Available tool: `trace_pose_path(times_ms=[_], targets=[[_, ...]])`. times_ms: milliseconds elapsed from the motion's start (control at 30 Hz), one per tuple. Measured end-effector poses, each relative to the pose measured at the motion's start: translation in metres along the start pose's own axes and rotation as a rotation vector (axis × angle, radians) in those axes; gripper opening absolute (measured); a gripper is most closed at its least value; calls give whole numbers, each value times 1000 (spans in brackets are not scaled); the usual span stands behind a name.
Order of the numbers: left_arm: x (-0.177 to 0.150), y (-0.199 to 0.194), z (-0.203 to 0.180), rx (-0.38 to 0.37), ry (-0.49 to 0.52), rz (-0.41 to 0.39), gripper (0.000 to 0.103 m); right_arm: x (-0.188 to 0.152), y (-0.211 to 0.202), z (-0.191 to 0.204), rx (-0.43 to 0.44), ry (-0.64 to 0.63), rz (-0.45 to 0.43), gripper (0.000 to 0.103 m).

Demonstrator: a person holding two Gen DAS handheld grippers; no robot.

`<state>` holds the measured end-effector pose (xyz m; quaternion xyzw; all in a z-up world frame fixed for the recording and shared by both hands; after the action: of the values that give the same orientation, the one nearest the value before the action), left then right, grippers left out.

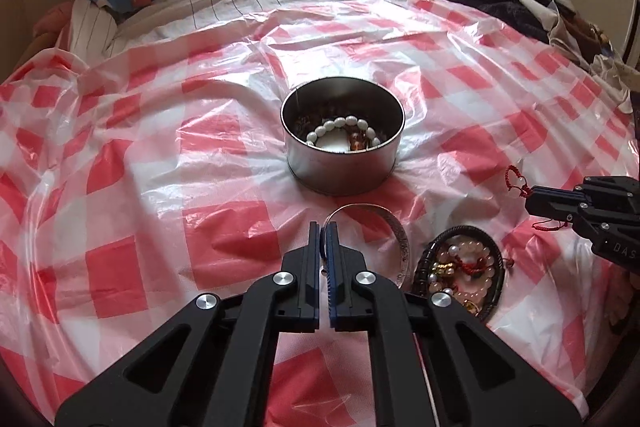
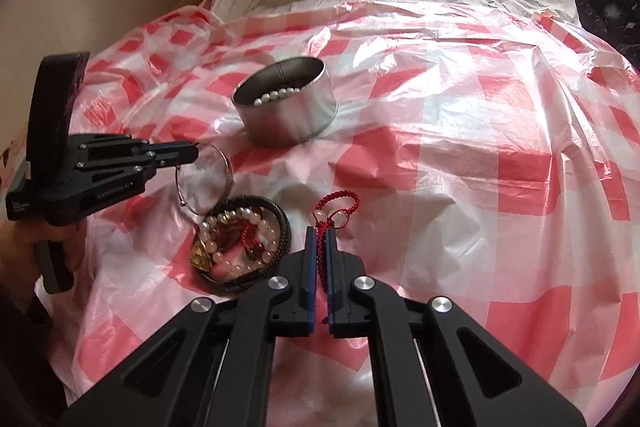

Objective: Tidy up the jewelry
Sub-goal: 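Carry the bangle and red string bracelet over the silver tin with both grippers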

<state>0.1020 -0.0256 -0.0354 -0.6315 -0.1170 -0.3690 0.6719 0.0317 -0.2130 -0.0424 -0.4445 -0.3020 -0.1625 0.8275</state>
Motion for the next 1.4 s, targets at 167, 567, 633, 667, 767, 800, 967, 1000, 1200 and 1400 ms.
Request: trace_pose_path(times_ms=[167,567,633,667,767,800,967,1000,1200,1400], targets=[[1,-3,1,-6,-16,-7,3,9,-10,-2,20,30,-60,4],[8,-10,11,-18,-58,-50,3,27,1,18,40,-52,-113,4],[9,-11,11,-17,-61,-55,3,33,3,26,52,-77,-137,4],[9,-11,10,-15,-60,-59,3,35,3,29,60,-87,-148,4],[12,-14,8,-18,-59,-71,3,42,5,37,77,-114,-175,5],[14,-15,7,-20,-59,-76,3,45,5,39,83,-120,-183,4],[28,-19,4,-33,-68,-106,3,60,7,46,106,-140,-221,5],[32,-19,4,-38,-75,-108,3,63,9,46,111,-138,-218,5],[54,-14,9,-43,-113,-129,3,80,15,42,126,-131,-236,5],[66,-4,12,-60,-148,-133,3,92,24,37,129,-123,-238,5]])
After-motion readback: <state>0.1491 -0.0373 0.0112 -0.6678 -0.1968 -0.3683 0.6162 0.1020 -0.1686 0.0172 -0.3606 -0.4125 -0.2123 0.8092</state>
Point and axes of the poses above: each gripper's, at about its wrist camera, not at the fingertips, and y roughly the way its jaws point, z to its left, x to its top, the point moved 6 cm from there along y, roughly the way its jaws point, and after that the axes turned 14 degrees about x, right-handed, at the moved point
